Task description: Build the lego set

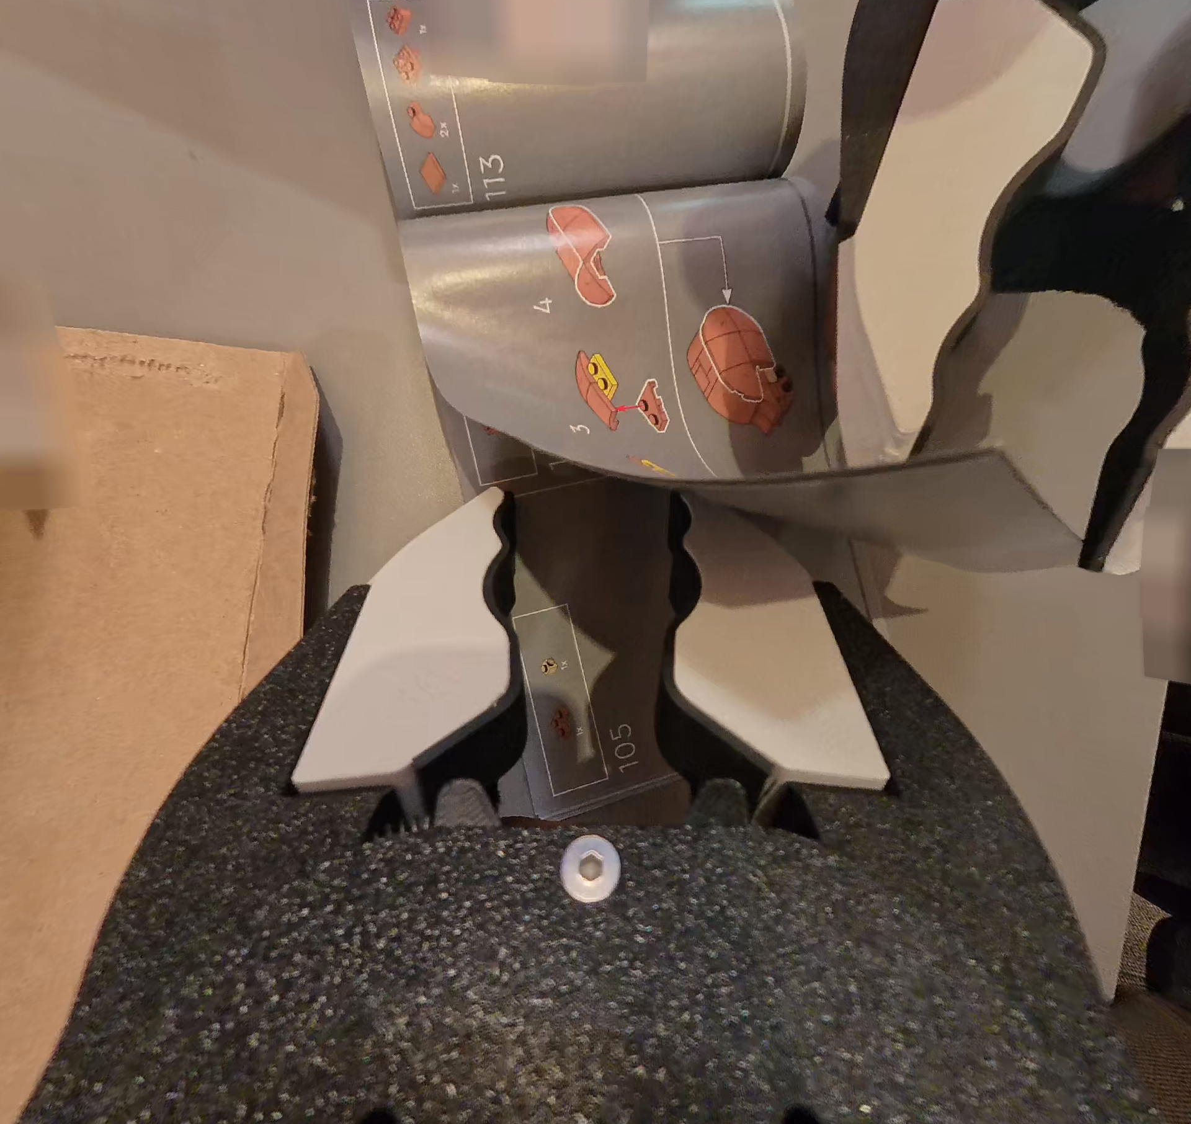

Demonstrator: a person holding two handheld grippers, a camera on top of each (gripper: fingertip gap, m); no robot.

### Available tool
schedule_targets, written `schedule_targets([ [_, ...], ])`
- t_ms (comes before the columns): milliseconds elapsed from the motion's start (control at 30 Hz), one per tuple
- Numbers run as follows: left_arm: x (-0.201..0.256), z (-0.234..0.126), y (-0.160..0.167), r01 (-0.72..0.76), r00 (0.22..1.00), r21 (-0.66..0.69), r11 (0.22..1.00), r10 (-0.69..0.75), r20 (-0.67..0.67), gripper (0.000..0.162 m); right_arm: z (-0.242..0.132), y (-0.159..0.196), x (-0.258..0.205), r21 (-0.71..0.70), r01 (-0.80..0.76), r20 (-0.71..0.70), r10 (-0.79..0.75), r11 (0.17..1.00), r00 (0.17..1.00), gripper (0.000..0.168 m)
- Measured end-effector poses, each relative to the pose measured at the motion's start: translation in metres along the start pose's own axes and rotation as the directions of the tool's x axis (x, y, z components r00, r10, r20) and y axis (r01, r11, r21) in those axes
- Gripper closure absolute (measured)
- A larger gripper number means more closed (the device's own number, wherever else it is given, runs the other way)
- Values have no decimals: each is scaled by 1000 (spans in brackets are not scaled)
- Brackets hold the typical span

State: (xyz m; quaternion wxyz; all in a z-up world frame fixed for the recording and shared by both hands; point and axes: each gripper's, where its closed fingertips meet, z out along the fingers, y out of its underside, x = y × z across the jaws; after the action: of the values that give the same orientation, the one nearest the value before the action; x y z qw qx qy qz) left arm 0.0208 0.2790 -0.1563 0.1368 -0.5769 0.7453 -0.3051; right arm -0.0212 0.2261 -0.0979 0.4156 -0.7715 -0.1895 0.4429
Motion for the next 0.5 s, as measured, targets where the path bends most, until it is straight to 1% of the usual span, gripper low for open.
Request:
schedule_targets([
  [500,-1,0,1,3,1000,-4,1000,-3,4,116,3,2,1,-21,58,-35,-59,998,998,128],
])
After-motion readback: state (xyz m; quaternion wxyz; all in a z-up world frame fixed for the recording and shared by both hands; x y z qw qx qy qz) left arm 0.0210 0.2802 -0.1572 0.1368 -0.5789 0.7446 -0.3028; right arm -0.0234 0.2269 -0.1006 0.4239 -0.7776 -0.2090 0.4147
